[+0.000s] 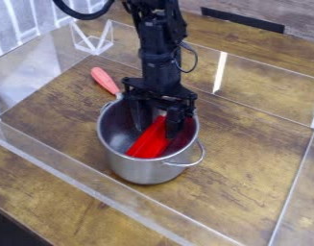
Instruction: Remove the red object from the silver pot and put it on the table
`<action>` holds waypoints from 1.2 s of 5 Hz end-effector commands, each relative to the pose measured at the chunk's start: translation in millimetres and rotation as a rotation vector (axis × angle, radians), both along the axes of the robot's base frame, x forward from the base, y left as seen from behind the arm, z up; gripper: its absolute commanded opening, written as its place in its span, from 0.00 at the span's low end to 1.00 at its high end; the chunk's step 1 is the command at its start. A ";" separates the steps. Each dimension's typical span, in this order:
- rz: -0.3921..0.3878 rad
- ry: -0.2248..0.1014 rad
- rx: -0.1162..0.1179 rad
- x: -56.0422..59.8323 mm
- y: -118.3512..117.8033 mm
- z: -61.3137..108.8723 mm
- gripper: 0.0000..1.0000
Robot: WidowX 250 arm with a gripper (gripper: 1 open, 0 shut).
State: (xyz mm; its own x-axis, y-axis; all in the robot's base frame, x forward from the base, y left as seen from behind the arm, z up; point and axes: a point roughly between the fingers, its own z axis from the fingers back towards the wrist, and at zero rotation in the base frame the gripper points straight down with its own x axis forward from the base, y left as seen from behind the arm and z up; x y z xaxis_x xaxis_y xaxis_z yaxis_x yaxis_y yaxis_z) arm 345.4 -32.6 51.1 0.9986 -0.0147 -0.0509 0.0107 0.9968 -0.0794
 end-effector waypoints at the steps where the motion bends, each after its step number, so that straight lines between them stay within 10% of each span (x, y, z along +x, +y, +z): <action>1: 0.015 -0.048 -0.003 9.4 6.5 10.0 0.00; 4: 0.030 -0.073 -0.026 11.3 11.7 30.7 0.00; 6: 0.013 -0.094 0.019 23.3 -6.5 77.3 0.00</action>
